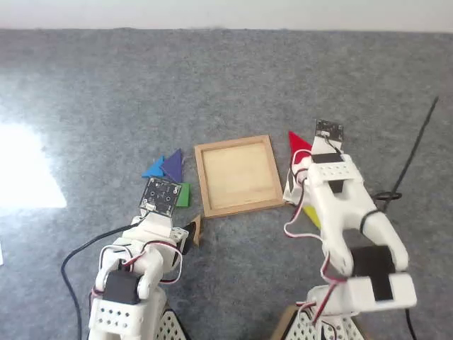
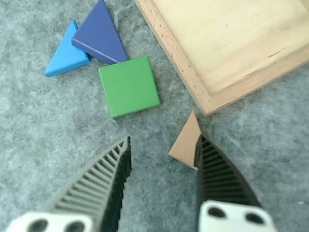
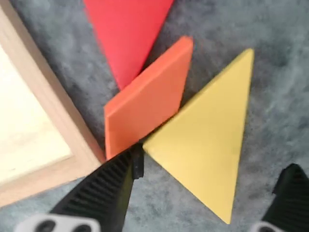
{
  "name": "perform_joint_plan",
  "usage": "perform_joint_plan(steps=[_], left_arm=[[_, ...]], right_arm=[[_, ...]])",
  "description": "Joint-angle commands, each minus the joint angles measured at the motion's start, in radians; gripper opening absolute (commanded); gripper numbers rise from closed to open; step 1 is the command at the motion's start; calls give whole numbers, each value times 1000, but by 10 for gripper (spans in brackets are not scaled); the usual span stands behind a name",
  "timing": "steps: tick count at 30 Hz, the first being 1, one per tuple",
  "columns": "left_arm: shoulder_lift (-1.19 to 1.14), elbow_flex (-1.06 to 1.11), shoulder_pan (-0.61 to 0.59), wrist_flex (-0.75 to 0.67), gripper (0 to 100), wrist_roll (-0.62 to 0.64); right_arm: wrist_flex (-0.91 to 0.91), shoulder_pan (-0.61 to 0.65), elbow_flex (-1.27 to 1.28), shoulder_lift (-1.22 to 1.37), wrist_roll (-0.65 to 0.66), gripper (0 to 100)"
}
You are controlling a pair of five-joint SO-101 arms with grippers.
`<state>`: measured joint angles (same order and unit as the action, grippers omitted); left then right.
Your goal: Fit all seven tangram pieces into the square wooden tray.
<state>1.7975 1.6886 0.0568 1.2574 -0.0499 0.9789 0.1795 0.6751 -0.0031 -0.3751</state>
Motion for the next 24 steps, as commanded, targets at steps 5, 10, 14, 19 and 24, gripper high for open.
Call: perform_joint_plan(steps=[5,10,14,19,24], left_arm=[[21,-5,5,5,207,-14],[21,-5,5,5,207,-14],[21,-5,5,5,207,-14],[21,-5,5,5,207,-14],[21,-5,5,5,207,-14]], right_arm=[[-13,-1,-133,116,-98,434],[-13,-2,-133,108,-104,451],[-15,-24,-133,114,-107,449],[-41,-15,-130,116,-106,381],[-36,-31,-129,116,-104,252]])
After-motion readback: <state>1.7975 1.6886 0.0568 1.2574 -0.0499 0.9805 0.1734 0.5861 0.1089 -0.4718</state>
